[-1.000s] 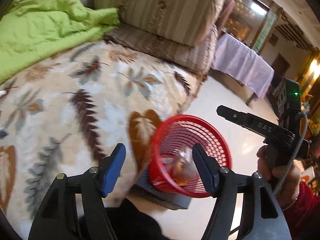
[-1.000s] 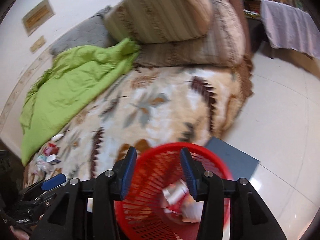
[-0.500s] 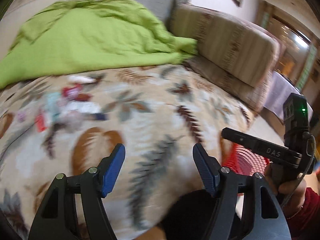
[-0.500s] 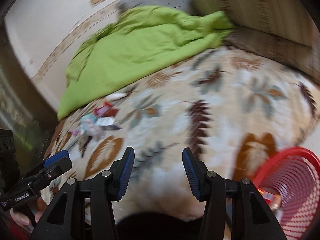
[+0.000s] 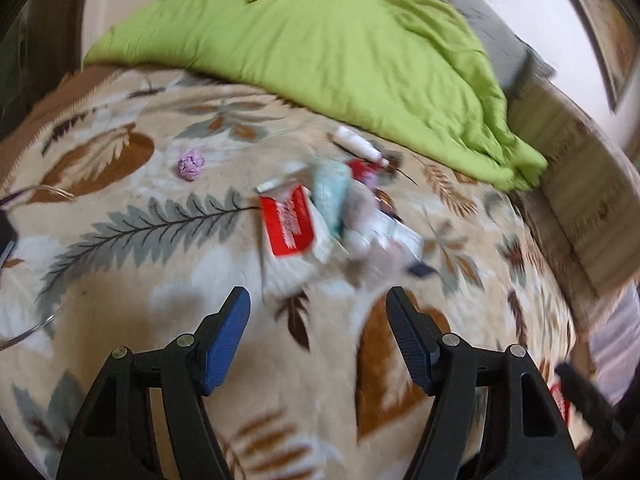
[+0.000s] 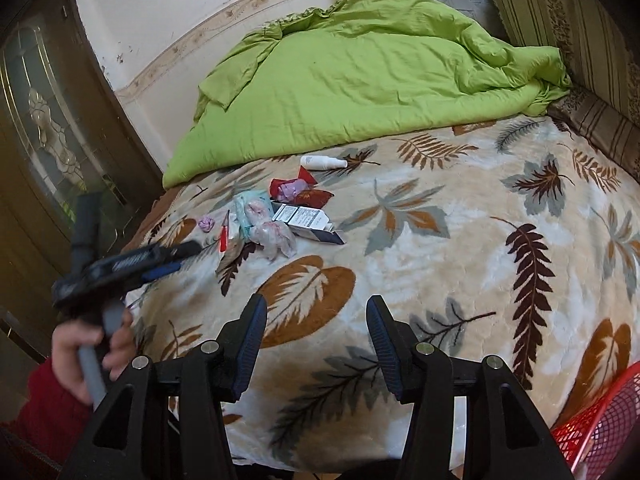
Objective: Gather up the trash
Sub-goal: 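Return to the bed and grasp the red-and-white wipes packet with the left tool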
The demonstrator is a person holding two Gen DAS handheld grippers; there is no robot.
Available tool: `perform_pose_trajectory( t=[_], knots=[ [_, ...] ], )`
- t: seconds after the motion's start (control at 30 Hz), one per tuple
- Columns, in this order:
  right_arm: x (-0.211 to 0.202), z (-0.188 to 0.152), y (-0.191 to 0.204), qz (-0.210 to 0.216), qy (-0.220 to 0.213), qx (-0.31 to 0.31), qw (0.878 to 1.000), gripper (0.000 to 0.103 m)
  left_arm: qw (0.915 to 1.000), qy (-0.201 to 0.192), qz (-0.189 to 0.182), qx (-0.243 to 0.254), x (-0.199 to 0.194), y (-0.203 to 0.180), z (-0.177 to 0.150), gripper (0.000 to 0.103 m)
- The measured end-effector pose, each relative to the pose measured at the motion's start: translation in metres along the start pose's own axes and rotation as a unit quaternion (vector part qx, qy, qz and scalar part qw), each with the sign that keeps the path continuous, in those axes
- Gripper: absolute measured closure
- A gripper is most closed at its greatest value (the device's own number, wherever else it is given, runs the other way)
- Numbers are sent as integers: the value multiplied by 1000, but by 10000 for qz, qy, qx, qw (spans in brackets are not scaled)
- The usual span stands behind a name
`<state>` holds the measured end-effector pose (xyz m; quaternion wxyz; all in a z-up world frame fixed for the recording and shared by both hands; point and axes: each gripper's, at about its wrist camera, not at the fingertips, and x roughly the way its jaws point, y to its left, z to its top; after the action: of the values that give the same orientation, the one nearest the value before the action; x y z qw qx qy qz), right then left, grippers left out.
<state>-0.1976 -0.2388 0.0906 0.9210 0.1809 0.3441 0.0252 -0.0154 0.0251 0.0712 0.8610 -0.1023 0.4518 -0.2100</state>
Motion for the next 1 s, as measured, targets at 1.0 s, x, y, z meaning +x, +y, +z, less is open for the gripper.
perform_pose_trajectory(
  t=[1.0],
  knots=[
    [152, 57, 57, 525, 773, -946, 9911, 45, 9991, -328, -58, -268, 1, 29, -15, 57]
  ],
)
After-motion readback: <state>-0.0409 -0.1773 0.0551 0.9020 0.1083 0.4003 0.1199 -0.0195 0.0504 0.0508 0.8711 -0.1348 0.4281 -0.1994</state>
